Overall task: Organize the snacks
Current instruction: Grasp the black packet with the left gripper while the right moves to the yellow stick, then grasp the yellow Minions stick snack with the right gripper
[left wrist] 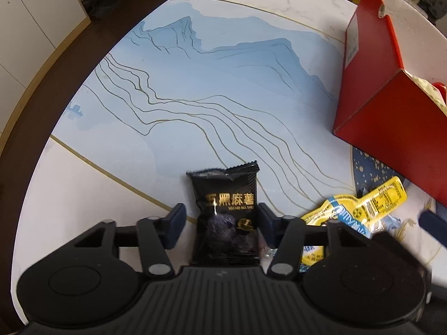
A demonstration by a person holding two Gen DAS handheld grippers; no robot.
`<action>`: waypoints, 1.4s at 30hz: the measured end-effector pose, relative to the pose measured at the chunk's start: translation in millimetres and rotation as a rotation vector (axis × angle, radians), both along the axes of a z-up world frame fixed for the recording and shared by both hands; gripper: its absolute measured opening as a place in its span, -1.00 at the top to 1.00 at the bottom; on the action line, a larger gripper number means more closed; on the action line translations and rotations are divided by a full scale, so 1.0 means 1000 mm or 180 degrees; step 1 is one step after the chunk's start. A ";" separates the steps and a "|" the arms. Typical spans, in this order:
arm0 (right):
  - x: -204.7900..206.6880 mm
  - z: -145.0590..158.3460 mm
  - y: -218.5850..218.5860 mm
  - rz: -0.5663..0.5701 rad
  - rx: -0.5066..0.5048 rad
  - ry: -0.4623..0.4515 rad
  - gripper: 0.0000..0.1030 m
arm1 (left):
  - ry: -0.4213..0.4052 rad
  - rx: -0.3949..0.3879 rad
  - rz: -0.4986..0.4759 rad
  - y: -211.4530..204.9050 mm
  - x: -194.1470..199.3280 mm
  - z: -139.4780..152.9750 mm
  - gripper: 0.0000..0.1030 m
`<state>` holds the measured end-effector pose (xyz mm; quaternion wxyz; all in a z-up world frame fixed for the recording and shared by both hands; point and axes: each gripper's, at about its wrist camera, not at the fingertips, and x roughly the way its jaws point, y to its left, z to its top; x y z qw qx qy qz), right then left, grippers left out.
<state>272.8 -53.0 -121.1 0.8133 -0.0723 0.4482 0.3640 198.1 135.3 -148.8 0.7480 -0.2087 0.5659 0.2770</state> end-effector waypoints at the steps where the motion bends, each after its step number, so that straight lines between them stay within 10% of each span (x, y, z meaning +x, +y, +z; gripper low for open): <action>1: 0.004 -0.001 0.001 -0.0037 0.0028 0.0043 -0.48 | -0.0004 0.0008 -0.0013 0.000 -0.001 0.000 0.09; 17: 0.036 -0.023 -0.001 -0.0438 0.0389 0.0675 0.67 | -0.0066 -0.0082 0.0077 0.014 -0.015 0.000 0.22; 42: -0.027 0.060 -0.036 -0.0504 0.0687 -0.0272 0.89 | -0.0399 -0.0269 -0.0059 0.016 -0.044 0.052 0.31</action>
